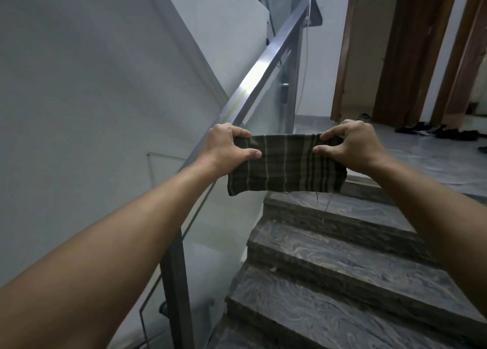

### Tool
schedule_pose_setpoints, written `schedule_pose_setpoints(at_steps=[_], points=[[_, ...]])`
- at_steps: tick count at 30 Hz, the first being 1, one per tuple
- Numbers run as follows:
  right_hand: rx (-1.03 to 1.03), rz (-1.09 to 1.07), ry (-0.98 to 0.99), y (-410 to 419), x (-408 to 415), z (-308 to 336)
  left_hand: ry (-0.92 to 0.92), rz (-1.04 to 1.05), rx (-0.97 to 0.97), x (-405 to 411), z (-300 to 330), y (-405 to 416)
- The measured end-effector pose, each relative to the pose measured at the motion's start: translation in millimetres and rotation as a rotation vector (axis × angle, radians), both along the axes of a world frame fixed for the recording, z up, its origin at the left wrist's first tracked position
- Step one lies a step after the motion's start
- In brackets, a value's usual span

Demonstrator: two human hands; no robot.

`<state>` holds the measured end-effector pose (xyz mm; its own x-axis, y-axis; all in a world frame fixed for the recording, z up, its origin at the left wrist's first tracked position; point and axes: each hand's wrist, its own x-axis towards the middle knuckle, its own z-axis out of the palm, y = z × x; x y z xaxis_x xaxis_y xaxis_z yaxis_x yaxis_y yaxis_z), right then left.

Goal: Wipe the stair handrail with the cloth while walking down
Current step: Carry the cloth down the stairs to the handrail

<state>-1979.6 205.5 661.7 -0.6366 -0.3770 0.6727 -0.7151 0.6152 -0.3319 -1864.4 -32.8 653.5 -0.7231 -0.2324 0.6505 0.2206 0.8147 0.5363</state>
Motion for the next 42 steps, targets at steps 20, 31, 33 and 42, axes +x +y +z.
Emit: schedule_pose_setpoints(at_steps=[20, 31, 33, 42], points=[[0.062, 0.023, -0.018, -104.3, -195.6, 151.0, -0.075, 0.119, 0.037, -155.4, 140.6, -67.2], [0.141, 0.104, 0.080, -149.9, -348.5, 238.1, -0.173, 0.236, 0.107, -274.6, 202.8, -64.2], [0.174, 0.108, 0.083, -161.9, -363.3, 251.6, -0.205, 0.268, 0.117, -291.7, 211.5, -68.7], [0.347, 0.104, 0.208, -203.3, -420.7, 284.2, -0.227, 0.379, 0.061, -358.3, 223.0, -87.1]])
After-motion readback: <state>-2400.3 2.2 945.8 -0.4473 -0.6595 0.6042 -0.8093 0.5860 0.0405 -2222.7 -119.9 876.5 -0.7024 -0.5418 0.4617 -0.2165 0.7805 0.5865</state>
